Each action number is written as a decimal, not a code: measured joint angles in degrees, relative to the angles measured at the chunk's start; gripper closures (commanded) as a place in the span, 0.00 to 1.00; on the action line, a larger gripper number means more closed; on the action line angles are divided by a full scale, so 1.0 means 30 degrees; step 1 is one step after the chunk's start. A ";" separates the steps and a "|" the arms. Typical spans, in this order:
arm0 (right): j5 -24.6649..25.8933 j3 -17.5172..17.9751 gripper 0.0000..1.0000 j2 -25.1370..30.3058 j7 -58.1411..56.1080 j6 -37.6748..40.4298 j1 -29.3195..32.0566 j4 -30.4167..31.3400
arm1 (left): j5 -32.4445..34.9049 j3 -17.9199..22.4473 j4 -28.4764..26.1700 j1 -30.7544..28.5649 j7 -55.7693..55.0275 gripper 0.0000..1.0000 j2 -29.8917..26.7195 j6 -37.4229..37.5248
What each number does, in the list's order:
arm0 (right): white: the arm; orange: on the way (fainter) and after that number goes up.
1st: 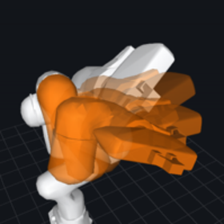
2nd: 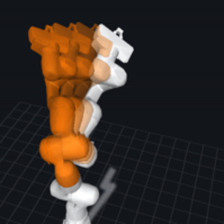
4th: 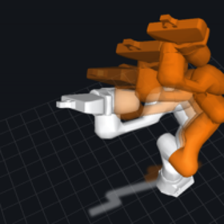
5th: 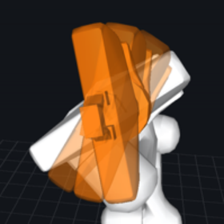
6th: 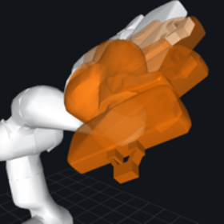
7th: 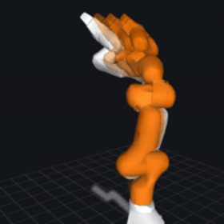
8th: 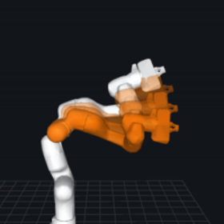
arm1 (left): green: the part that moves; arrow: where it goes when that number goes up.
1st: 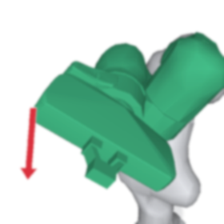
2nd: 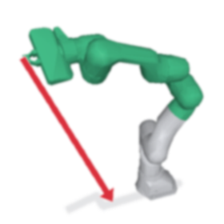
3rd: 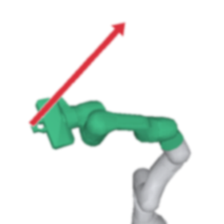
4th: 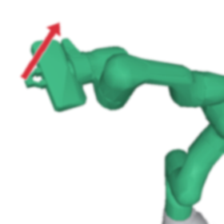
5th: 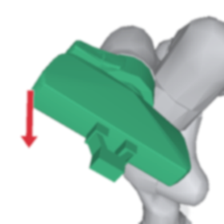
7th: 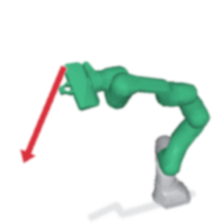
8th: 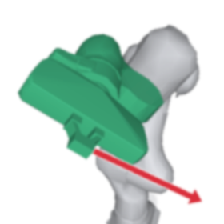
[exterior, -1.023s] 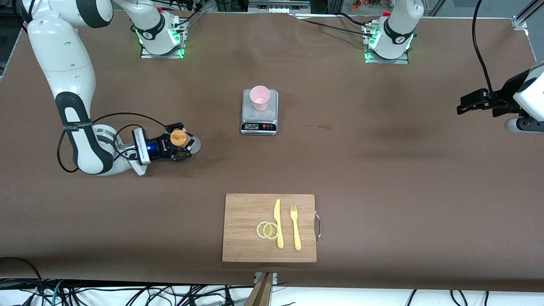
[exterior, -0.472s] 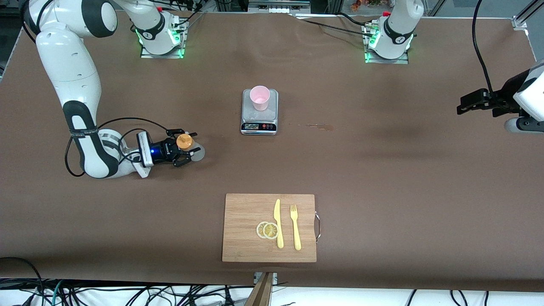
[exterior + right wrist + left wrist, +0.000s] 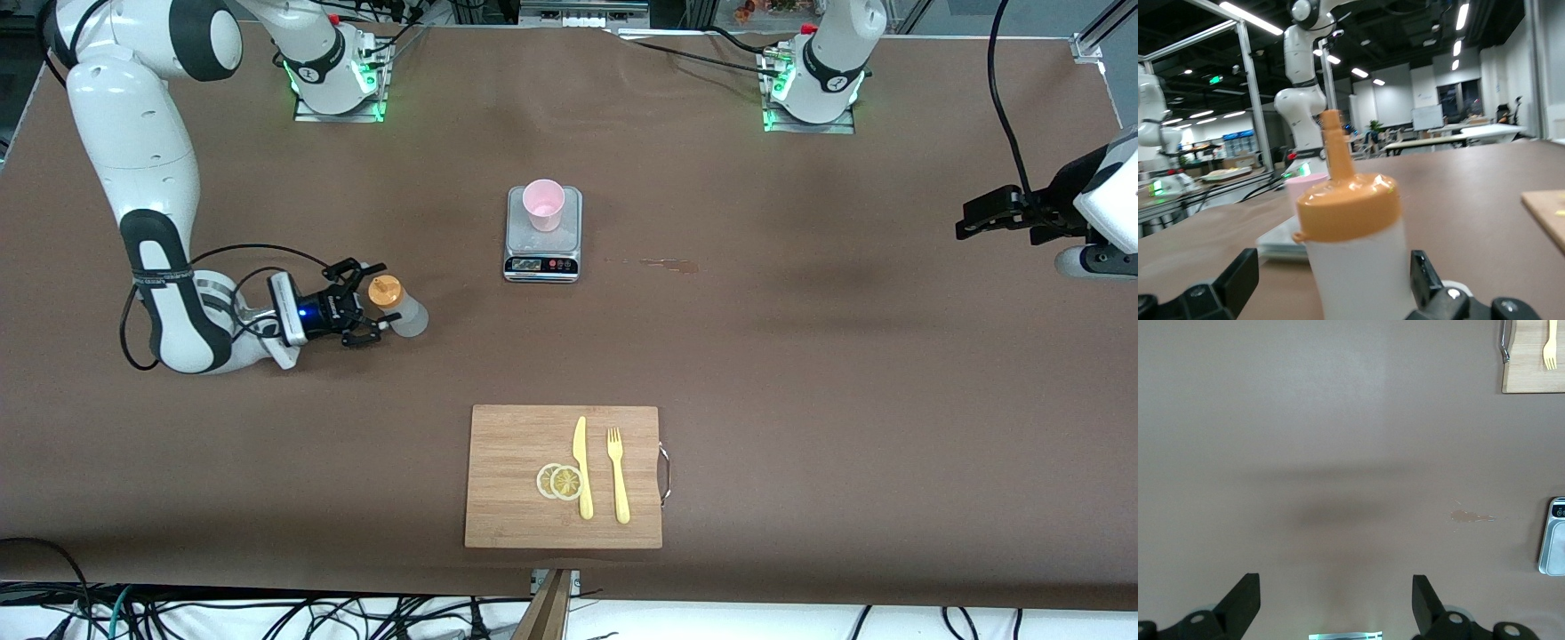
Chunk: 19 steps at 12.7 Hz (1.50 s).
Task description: Add sauce to pink cup with both arms
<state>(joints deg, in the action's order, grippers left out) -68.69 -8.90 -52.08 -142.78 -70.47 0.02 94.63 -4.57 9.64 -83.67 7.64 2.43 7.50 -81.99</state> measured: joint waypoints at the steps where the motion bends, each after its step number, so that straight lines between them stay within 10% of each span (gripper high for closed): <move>1: 0.0883 -0.0620 0.00 0.0084 -0.0007 0.0398 0.0028 -0.0366 | 0.0000 0.0000 0.0001 0.0000 0.0000 0.00 0.0000 0.0000; 9: 1.1173 -0.2091 0.00 0.7688 0.8364 -0.2076 0.0004 -0.1522 | 0.0000 0.0000 0.0019 0.0000 0.0000 0.00 0.0011 0.0000; 19: 2.0743 0.2059 0.00 1.8027 3.1664 -0.3955 -0.0310 0.0945 | 0.0000 -0.0043 0.0042 0.0036 0.0000 0.00 0.0070 0.0000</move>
<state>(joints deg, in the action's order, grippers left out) -6.47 -2.72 2.00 -47.79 -82.33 -0.91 97.47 -4.57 9.51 -83.54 7.74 2.43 7.71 -81.99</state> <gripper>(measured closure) 0.000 0.000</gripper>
